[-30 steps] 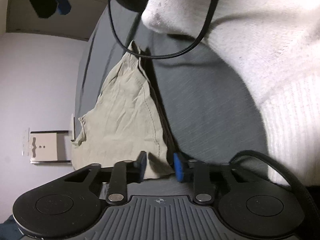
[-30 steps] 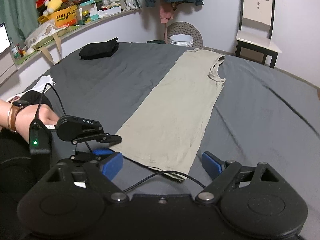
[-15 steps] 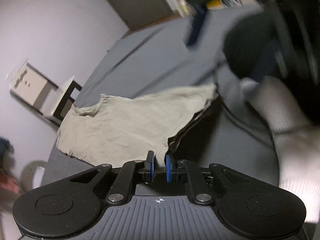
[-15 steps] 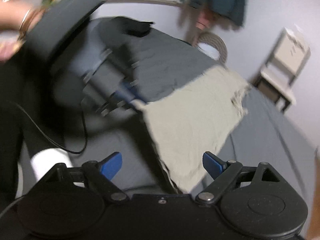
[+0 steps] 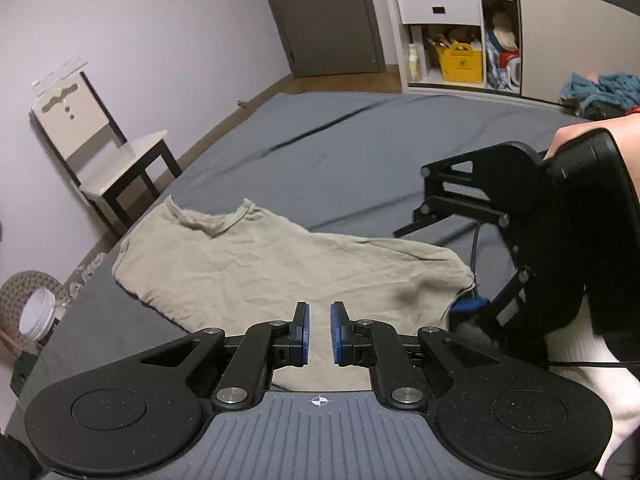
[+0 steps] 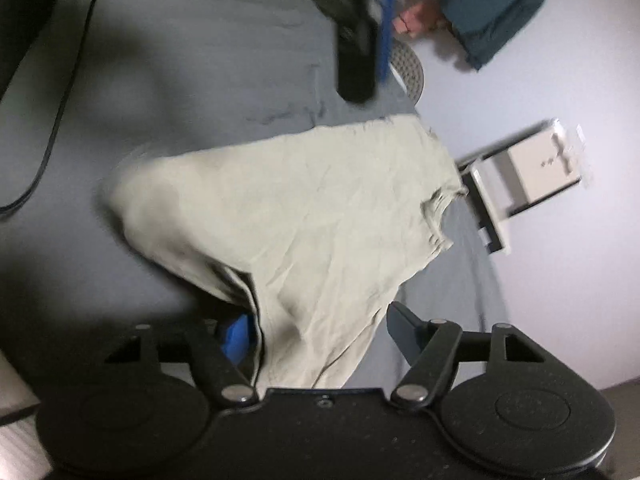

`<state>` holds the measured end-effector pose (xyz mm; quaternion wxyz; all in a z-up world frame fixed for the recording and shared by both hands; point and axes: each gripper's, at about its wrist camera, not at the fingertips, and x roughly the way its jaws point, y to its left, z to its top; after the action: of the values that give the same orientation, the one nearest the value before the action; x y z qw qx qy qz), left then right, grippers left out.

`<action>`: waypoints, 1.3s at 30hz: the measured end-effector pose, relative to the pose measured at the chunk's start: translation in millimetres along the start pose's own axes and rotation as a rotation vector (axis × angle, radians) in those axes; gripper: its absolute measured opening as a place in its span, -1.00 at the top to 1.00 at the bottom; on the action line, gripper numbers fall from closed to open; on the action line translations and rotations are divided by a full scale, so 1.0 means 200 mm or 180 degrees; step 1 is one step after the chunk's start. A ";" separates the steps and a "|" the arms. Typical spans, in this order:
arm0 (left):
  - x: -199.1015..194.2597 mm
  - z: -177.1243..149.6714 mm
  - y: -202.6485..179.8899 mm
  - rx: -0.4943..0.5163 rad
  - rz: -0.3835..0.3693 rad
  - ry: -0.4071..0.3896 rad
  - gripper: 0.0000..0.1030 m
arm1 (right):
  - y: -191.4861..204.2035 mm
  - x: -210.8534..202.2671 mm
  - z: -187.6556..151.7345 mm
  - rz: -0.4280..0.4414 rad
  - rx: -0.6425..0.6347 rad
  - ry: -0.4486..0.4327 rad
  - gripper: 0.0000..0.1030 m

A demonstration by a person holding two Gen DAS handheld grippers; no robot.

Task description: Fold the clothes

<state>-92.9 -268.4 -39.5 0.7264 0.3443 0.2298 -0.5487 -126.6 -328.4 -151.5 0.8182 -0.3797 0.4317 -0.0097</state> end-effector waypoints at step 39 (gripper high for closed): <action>0.45 -0.26 -0.63 0.1727 0.1460 -0.0336 0.40 | -0.66 0.12 -0.06 0.1166 0.1915 -0.0072 -0.04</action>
<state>-185.5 -306.8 -169.3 0.7236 0.5384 -0.0453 -0.4294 -79.4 -438.3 -90.2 0.8863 -0.0379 0.4613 0.0147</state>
